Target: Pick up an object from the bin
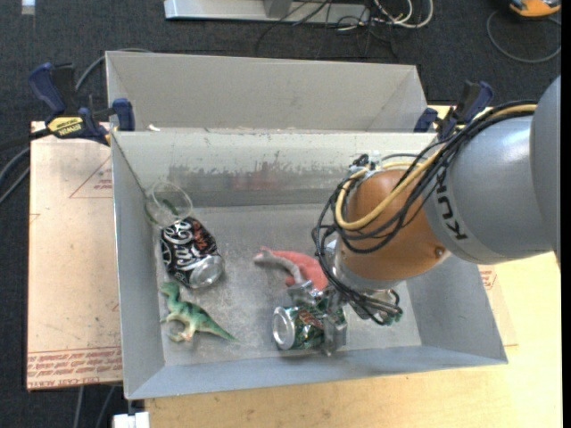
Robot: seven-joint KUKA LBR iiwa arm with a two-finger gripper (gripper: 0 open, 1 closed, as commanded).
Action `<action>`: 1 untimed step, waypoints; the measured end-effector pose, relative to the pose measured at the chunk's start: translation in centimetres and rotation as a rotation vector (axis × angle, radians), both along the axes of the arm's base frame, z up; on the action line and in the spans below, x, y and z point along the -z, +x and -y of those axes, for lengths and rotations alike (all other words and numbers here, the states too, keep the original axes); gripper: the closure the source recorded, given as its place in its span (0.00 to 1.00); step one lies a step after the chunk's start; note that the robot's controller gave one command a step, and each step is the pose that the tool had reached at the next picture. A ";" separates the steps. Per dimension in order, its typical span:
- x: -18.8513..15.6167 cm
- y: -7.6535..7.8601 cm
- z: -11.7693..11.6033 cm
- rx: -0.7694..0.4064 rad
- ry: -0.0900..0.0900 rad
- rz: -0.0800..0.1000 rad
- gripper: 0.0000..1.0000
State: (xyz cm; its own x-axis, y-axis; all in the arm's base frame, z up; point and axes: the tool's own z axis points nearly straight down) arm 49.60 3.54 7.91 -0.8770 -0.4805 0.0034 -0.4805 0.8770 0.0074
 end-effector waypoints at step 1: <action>-2.7 0.1 0.0 0.000 0.001 0.006 1.00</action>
Offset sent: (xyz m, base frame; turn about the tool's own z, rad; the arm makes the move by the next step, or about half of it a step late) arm 0.0001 -0.0002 0.0242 0.0000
